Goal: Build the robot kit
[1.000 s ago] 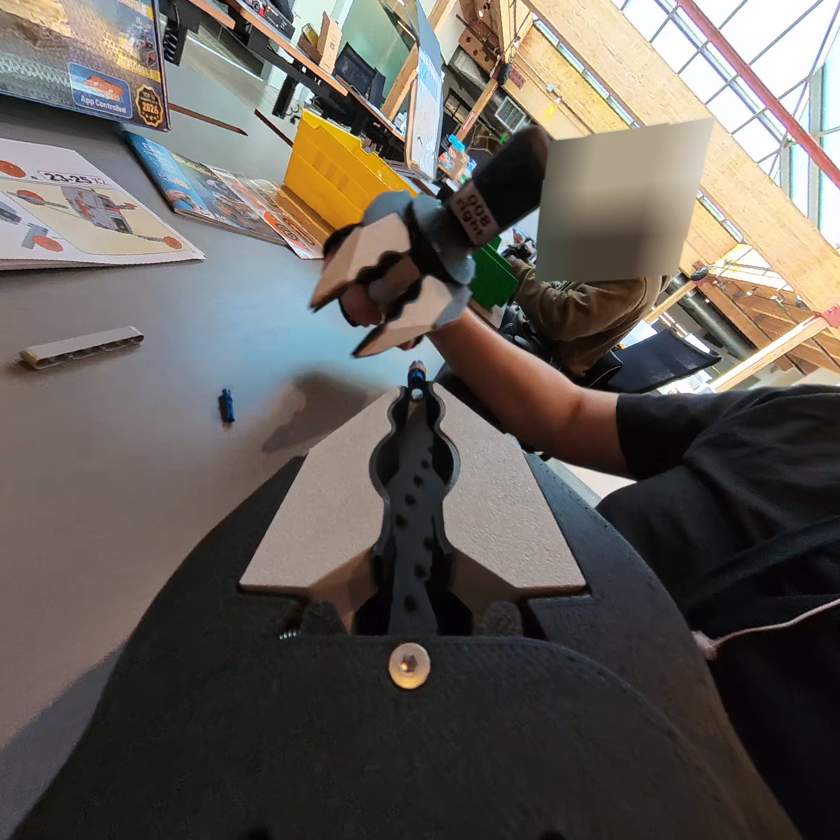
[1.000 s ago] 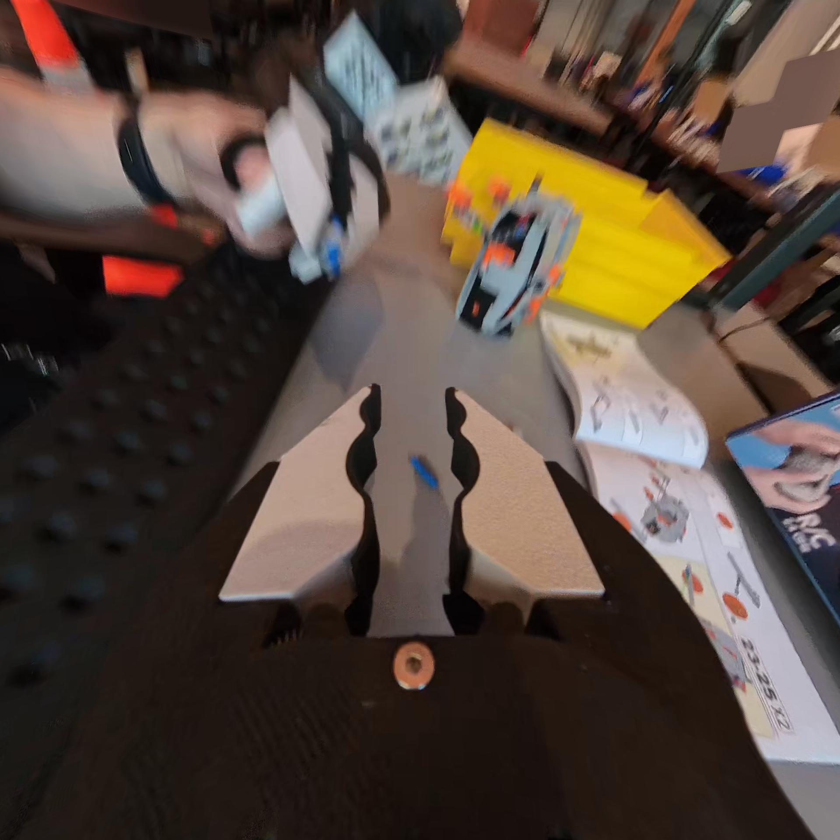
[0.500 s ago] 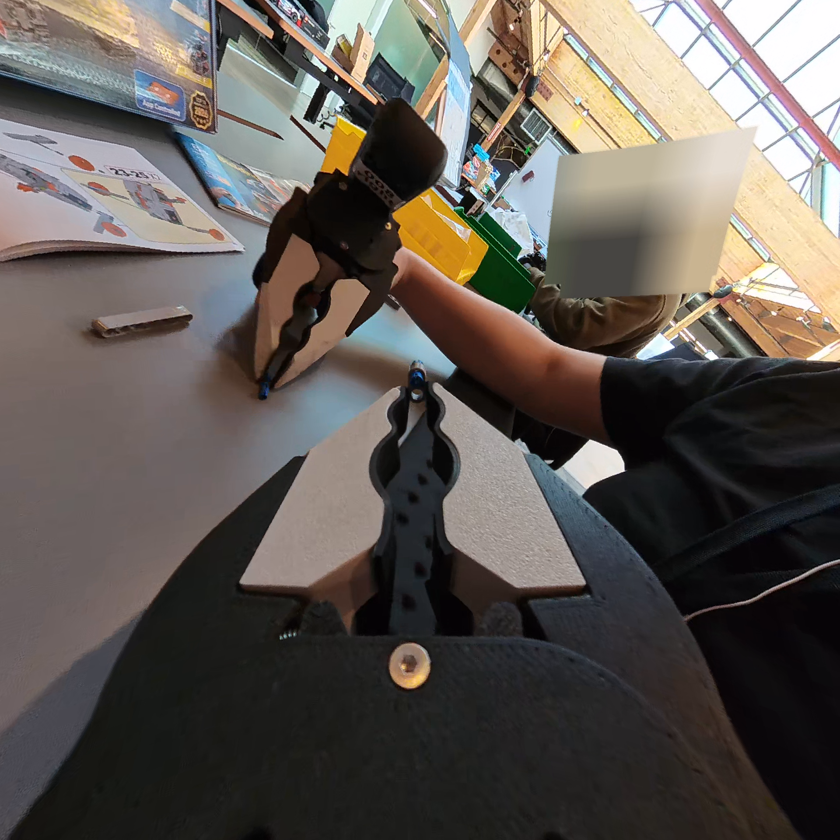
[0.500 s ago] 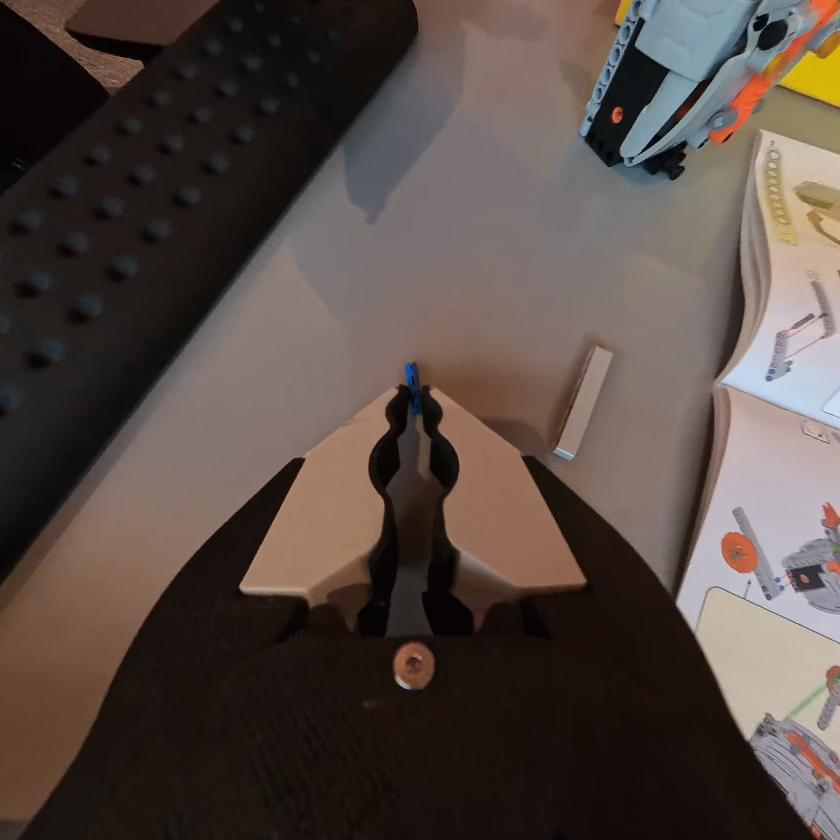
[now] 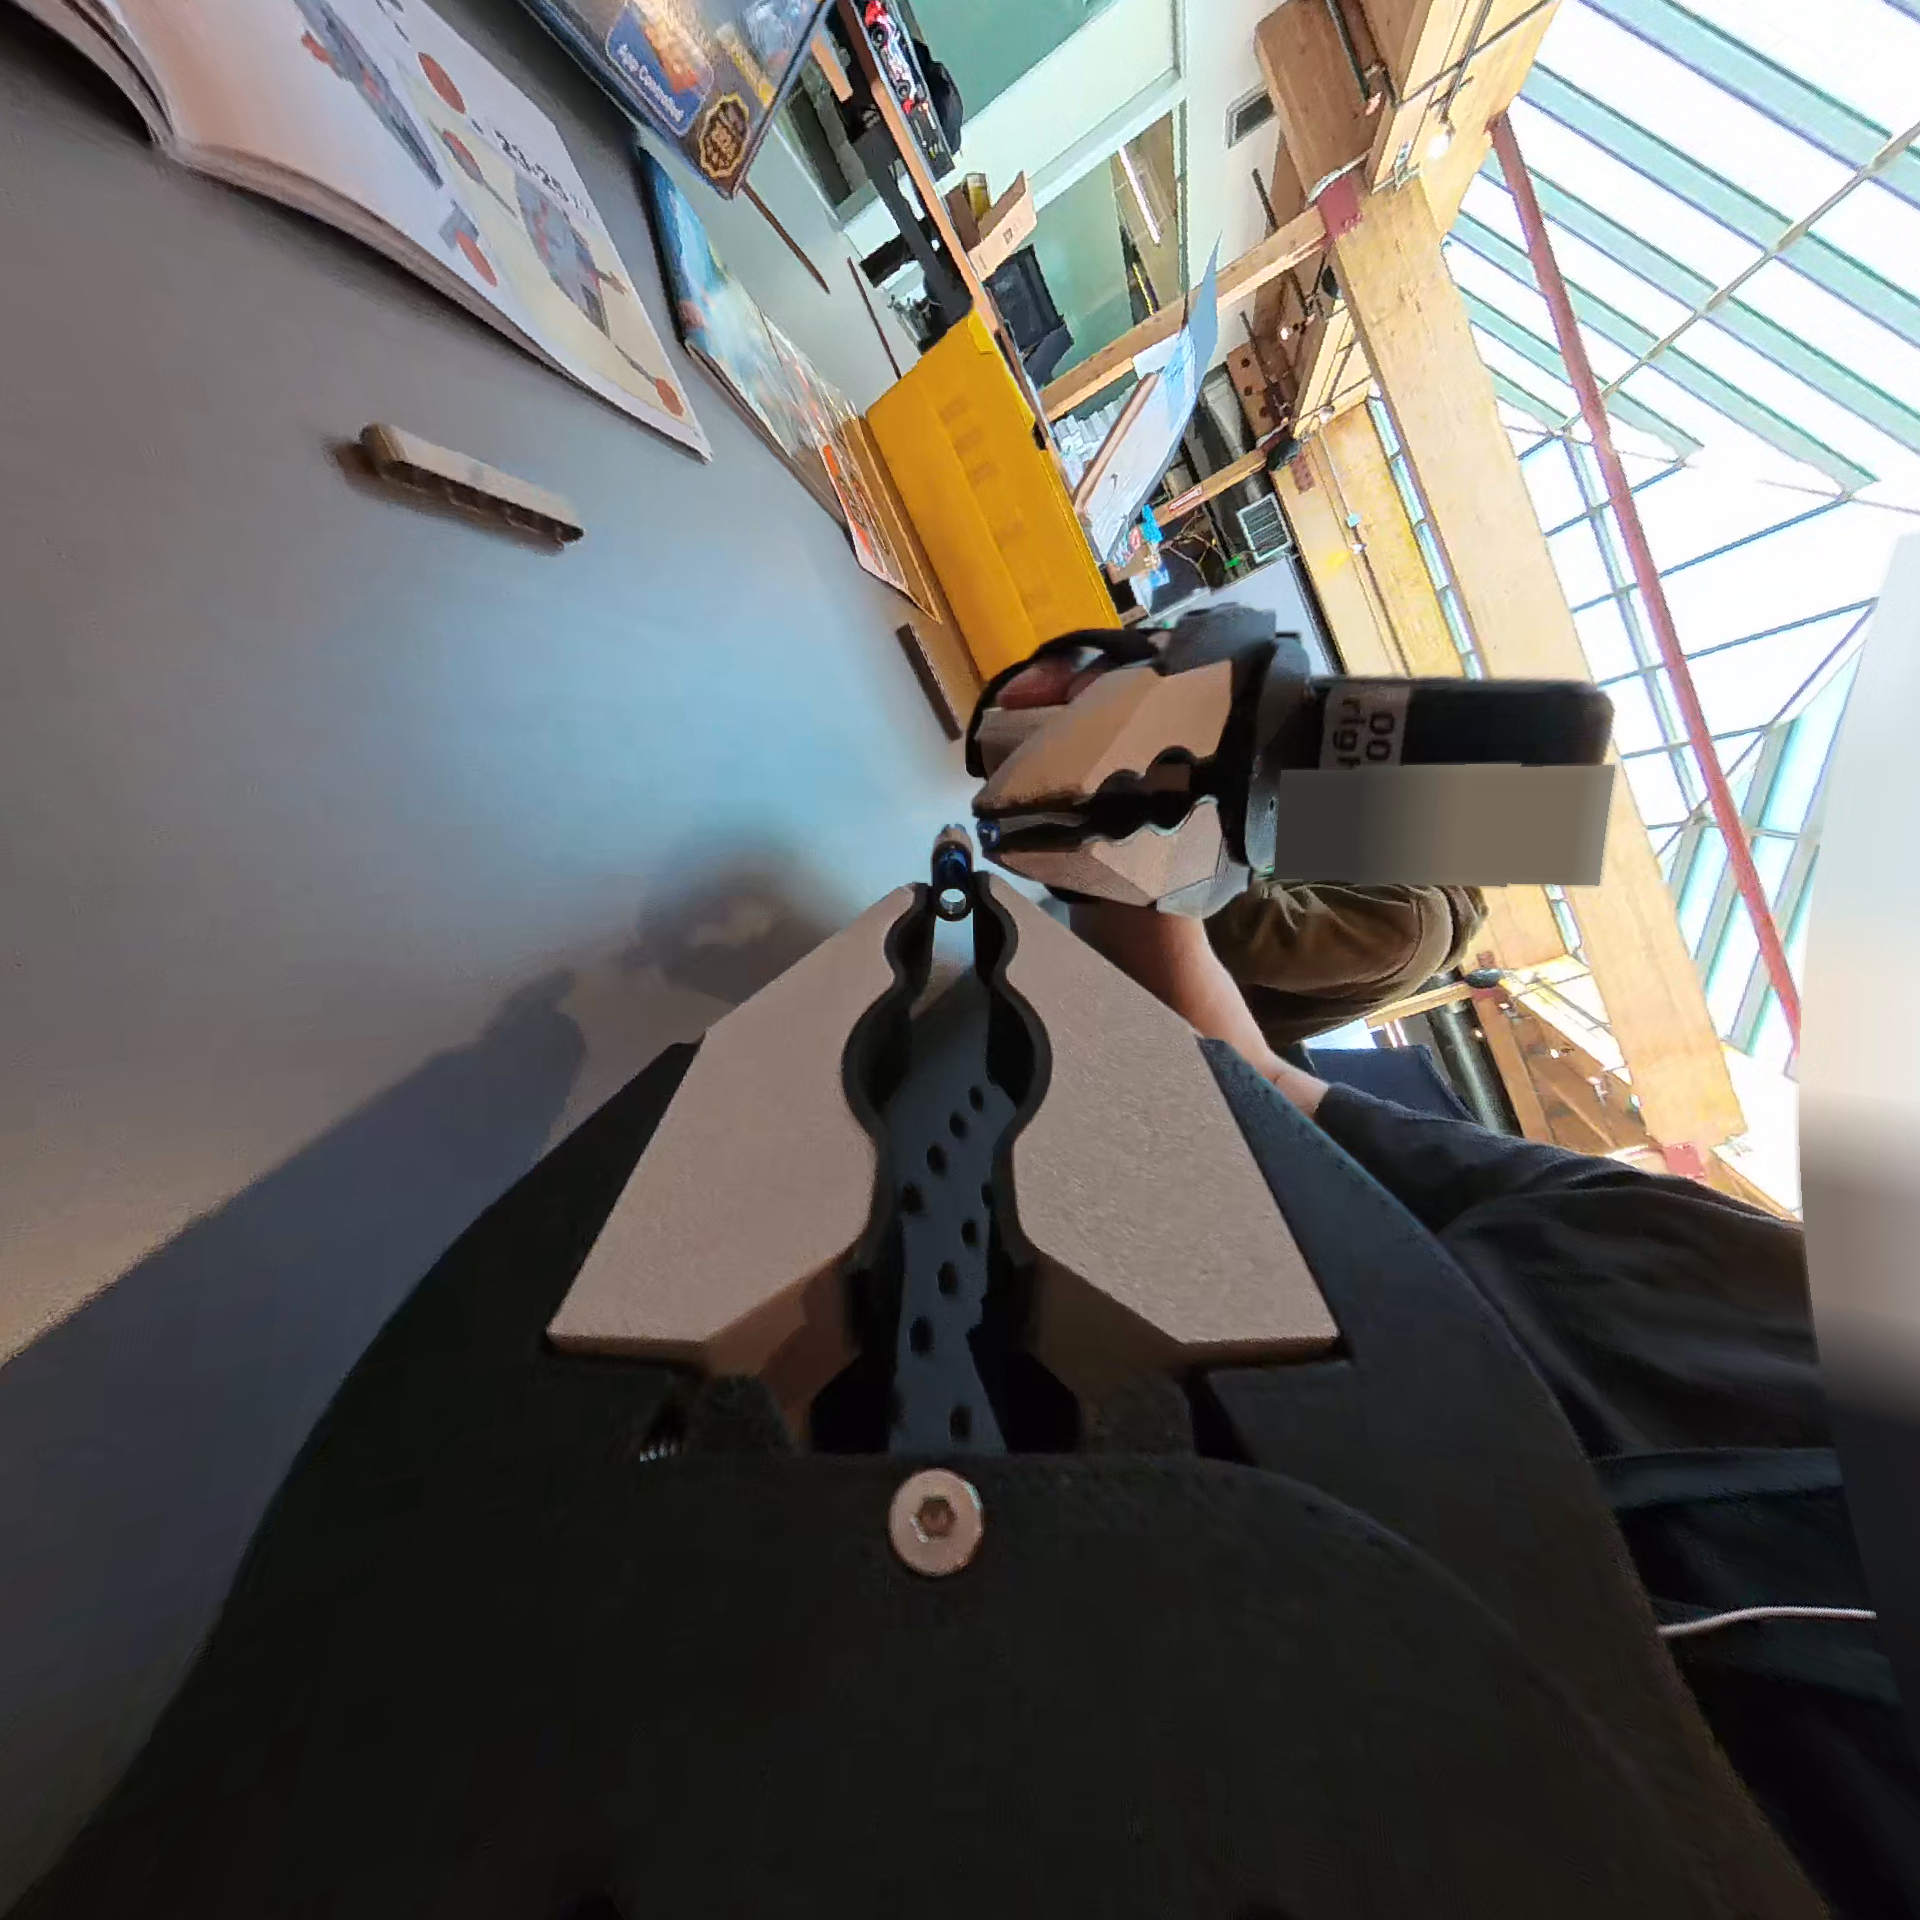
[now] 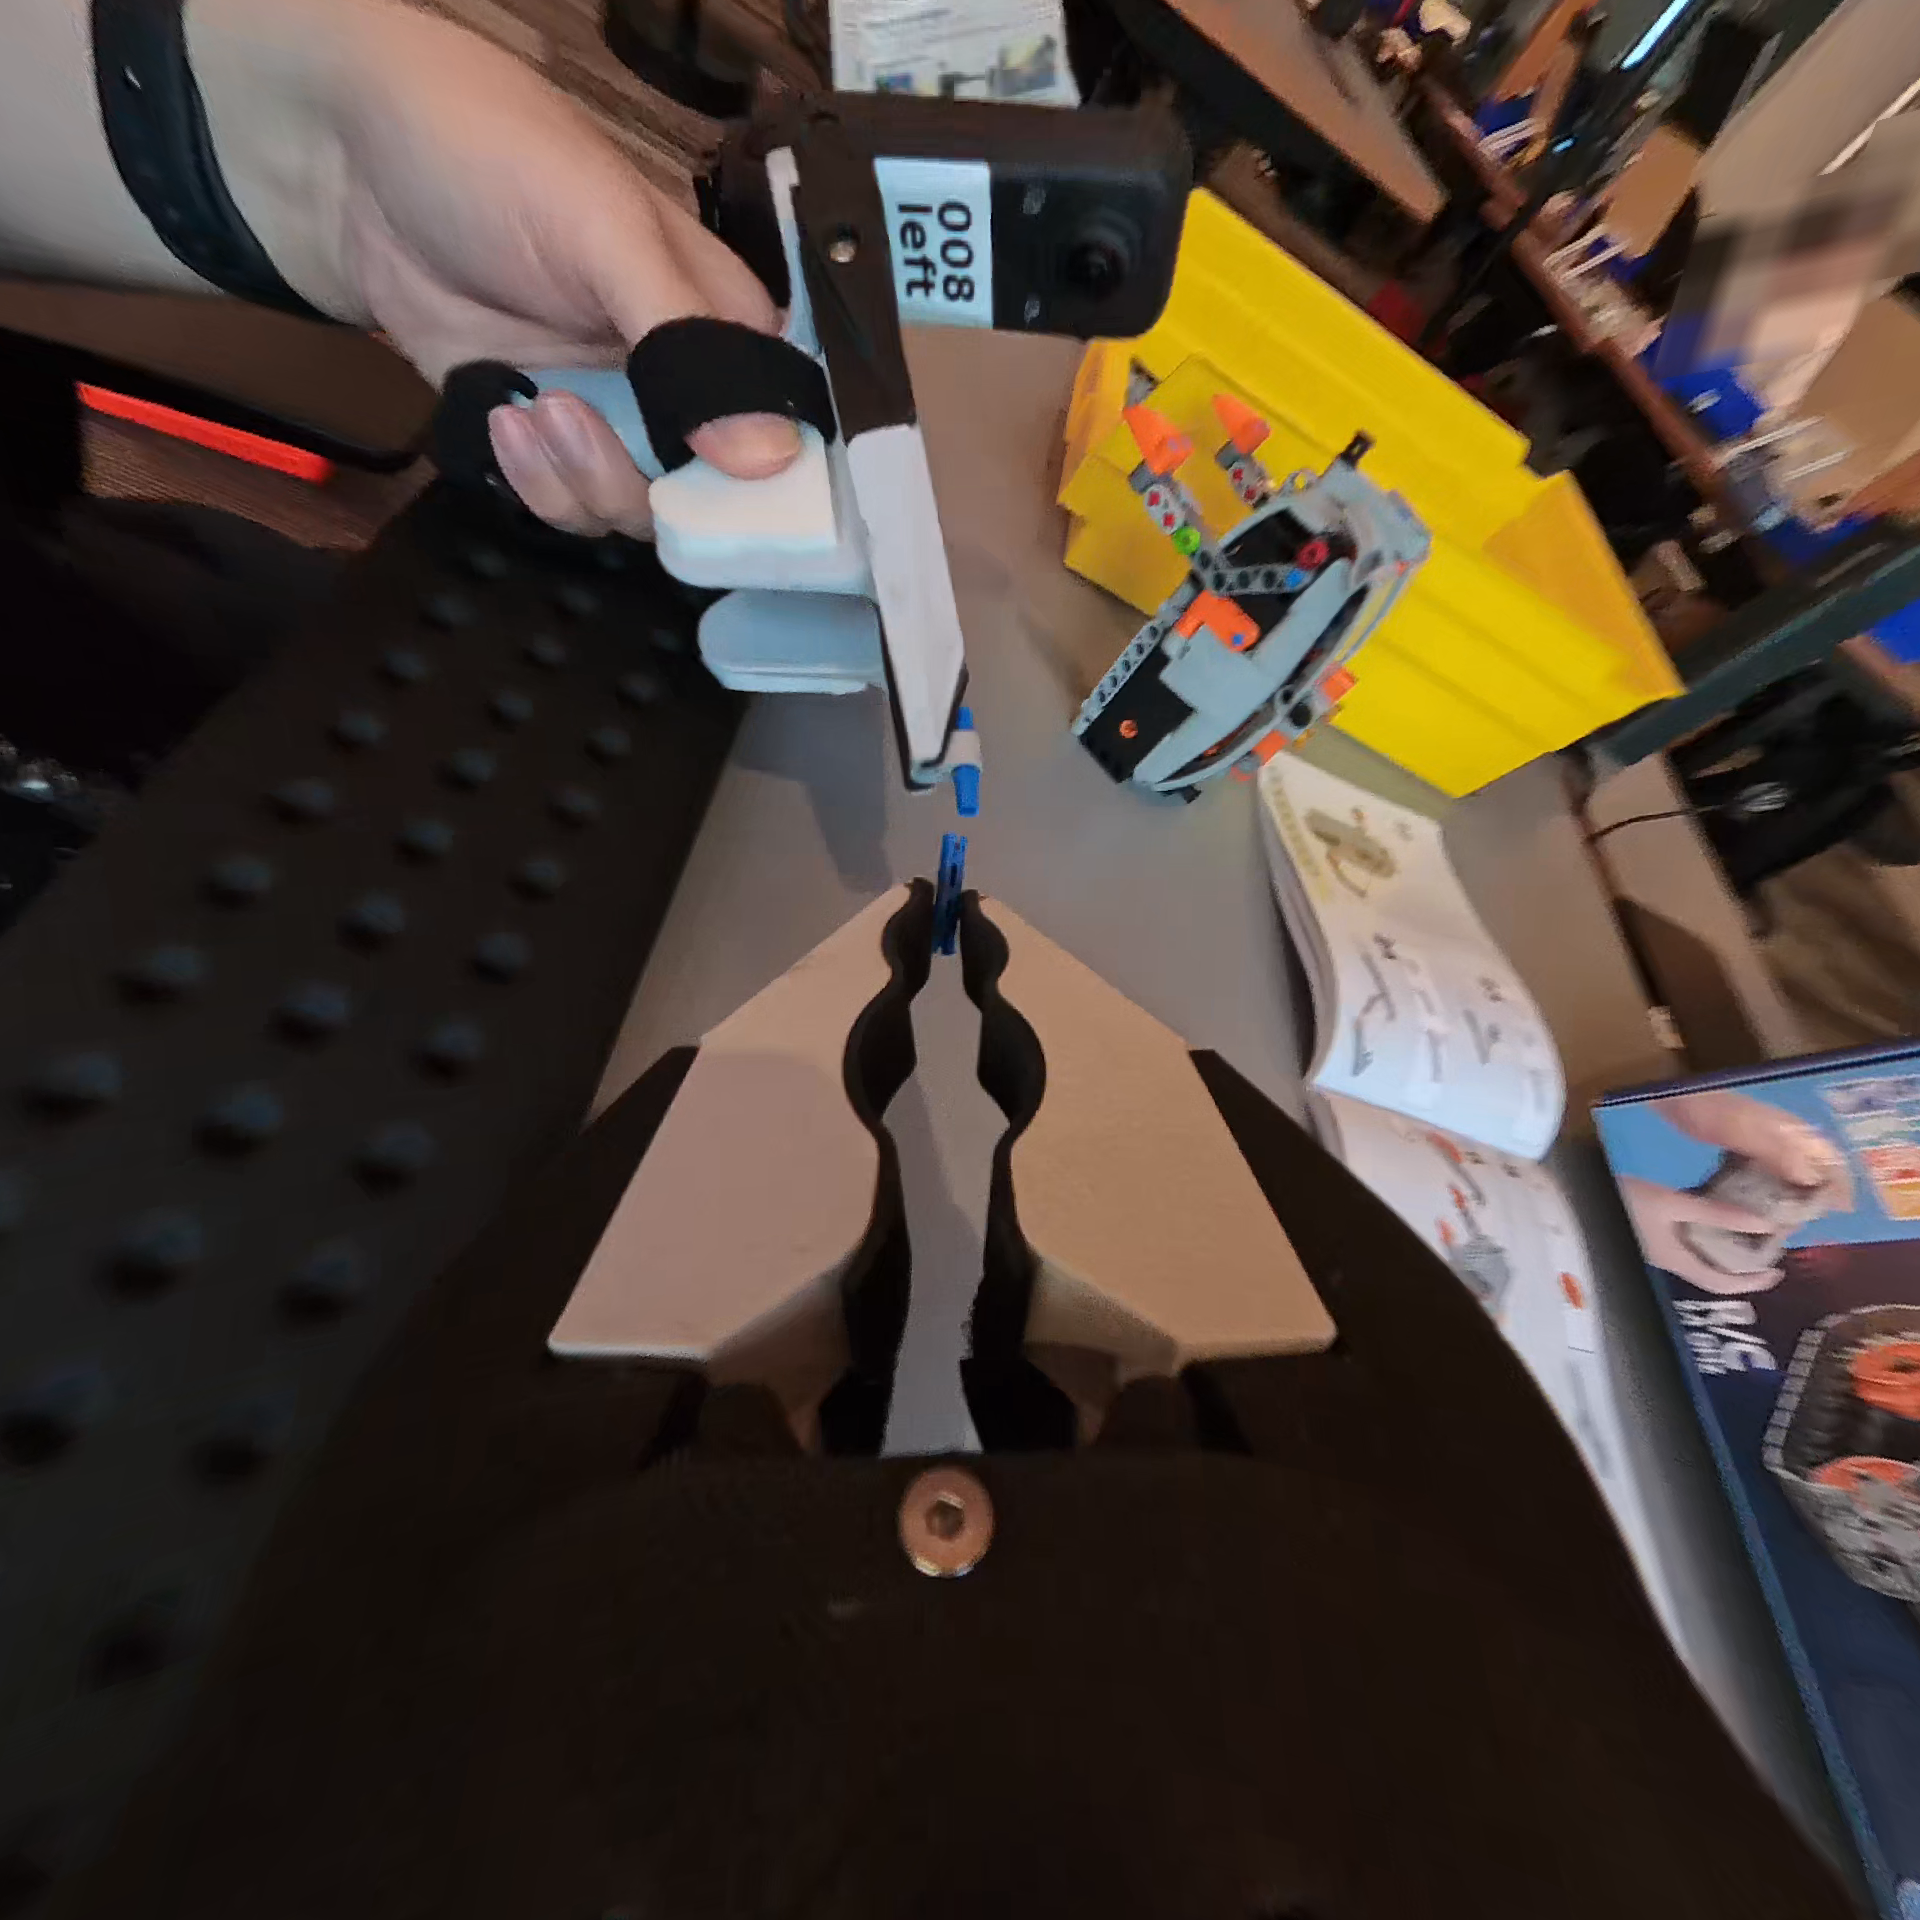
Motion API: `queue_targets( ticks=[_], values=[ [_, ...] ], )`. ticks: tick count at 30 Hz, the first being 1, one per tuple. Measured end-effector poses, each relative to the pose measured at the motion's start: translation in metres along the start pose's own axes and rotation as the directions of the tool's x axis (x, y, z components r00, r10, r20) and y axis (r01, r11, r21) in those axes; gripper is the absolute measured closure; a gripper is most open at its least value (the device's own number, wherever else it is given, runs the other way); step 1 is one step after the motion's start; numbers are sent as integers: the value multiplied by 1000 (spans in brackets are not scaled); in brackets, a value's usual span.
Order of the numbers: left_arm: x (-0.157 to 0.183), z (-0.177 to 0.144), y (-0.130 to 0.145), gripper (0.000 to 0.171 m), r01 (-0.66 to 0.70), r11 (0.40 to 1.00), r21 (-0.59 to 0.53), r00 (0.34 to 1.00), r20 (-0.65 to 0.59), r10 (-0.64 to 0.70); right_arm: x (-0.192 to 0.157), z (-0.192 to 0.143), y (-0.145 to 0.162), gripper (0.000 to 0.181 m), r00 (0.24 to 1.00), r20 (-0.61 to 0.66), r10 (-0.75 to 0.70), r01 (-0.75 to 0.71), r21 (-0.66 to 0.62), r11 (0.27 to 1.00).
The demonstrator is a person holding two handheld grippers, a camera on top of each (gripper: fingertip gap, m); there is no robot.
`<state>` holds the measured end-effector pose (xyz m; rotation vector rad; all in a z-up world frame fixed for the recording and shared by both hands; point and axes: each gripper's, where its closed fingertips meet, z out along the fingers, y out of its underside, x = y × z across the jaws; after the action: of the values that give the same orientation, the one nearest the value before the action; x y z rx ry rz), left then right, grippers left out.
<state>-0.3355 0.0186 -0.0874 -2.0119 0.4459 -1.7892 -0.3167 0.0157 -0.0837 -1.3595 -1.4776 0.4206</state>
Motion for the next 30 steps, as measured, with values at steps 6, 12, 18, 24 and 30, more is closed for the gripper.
queue_targets(
  ticks=[6,12,18,24,30],
  values=[
    [2,0,2,167,66,998,18,997,-36,-65,-2,4,-7,178,984,-119,-131,126,-42,991],
    [10,-2,-3,167,158,984,77,979,-138,-147,-2,10,-9,178,972,-162,-172,159,-90,983],
    [8,-2,-5,167,149,983,103,983,-126,-136,-1,12,-13,178,979,-161,-127,116,-76,990],
    [8,-1,-6,167,159,981,111,981,-126,-145,1,14,-10,179,977,-179,-118,99,-111,989],
    [5,2,-5,167,159,981,113,984,-103,-148,-2,16,-9,179,968,-182,-174,149,-146,978]
  ],
)
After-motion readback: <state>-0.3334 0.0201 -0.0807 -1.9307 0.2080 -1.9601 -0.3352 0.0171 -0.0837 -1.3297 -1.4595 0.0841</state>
